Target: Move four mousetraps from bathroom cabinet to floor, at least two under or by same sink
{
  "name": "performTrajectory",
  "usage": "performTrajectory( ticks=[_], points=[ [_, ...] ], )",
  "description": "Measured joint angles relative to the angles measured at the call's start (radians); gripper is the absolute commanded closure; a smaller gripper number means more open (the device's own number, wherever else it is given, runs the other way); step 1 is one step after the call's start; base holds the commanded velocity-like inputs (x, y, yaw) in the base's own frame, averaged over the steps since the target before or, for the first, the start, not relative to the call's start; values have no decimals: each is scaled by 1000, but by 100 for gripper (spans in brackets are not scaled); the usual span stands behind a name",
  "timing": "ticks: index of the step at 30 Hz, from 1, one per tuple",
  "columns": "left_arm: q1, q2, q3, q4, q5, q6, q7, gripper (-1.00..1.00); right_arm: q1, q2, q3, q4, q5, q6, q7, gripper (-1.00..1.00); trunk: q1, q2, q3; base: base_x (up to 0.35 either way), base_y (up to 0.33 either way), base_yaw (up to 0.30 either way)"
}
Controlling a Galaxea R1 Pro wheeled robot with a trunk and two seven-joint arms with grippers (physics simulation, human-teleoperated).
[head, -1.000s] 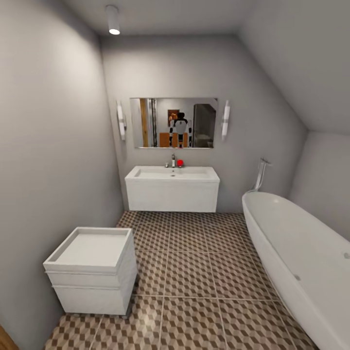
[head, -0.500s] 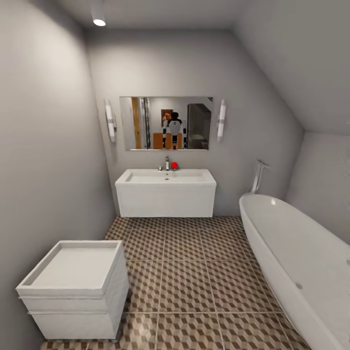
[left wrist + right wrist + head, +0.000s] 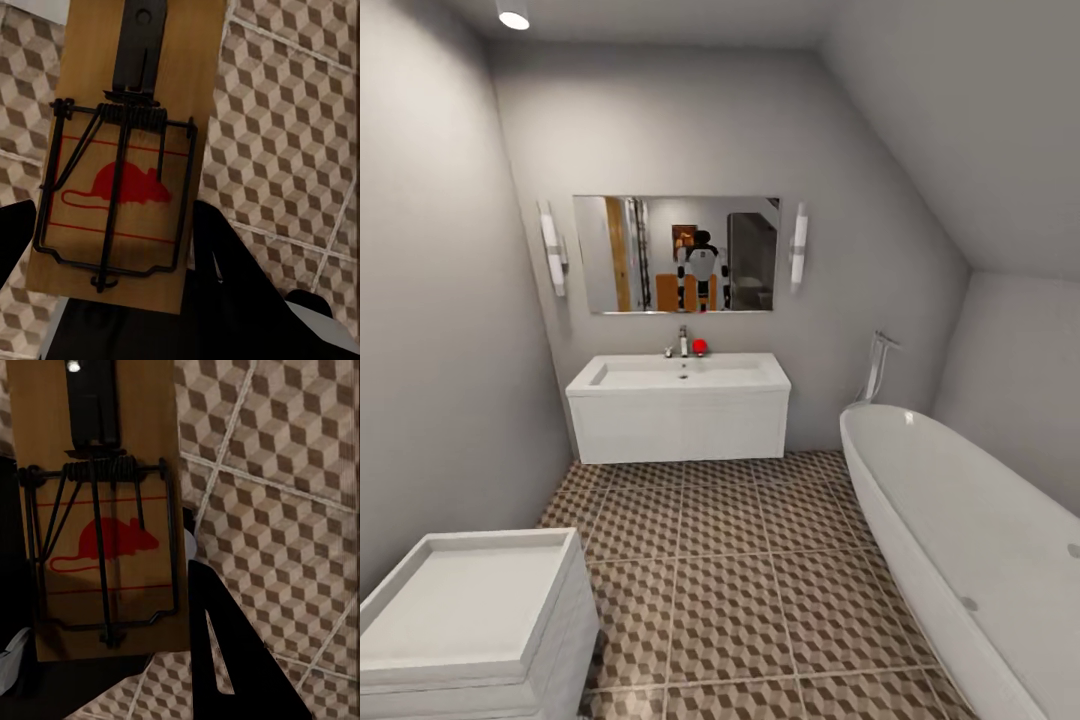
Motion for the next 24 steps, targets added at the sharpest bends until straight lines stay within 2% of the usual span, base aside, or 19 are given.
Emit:
performTrajectory(
  ticks=[24],
  points=[
    [0,0,-1,0,-1,0,0,100,0,0,1,1,0,0,0,100,0,0,0,334,-87,-1]
  ],
)
